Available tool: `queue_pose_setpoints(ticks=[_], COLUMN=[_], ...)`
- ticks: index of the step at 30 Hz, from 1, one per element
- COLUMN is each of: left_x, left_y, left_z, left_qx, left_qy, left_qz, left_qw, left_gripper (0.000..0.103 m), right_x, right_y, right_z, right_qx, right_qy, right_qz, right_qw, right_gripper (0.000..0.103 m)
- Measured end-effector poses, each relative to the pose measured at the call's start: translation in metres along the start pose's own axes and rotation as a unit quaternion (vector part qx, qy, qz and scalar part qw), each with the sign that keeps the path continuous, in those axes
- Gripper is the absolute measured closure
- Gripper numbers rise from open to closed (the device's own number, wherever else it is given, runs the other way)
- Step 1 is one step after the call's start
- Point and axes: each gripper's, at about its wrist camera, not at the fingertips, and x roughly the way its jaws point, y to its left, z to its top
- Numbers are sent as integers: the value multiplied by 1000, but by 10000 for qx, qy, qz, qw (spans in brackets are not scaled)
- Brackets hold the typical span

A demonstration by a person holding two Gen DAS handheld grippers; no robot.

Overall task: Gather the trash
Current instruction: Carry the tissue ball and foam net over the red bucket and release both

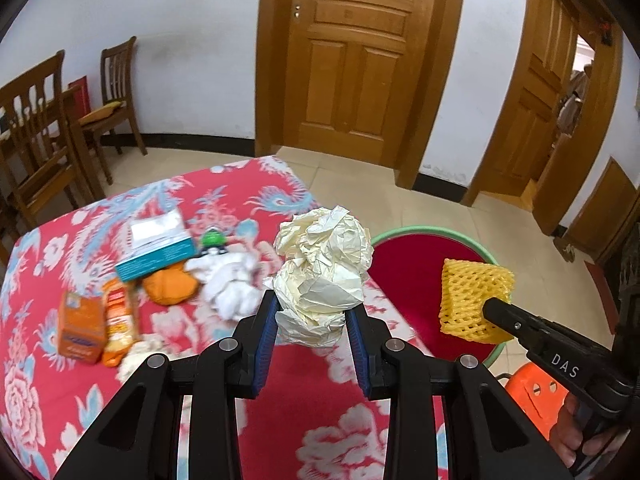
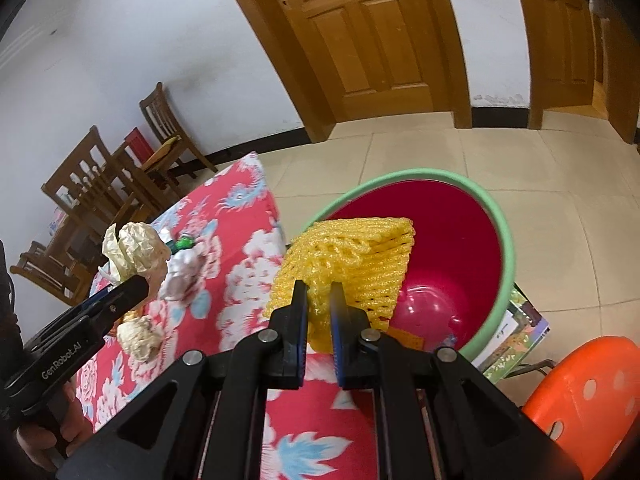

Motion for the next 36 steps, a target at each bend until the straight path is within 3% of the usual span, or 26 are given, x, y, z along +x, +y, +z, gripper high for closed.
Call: queue_pose_setpoints(ticks=[21,25,36], left_x=[59,63,56], left_y=[-66,-74,-66], left_z=[6,7,7], left_qx=[507,580,446], left_qy=[452,457,447], left_qz=[-514,-487,-366], left_qw=[9964,9961,9973], left_gripper=[66,54,53], right_x=[25,25,19], right_y=[-56,-61,-67], right_z=[6,7,6], right_qx=[374,482,702], right_qy=[343,355,283], right_qz=[-303,-258,-276], right_qw=[9983,9979,9967], right_gripper=[84,78,57])
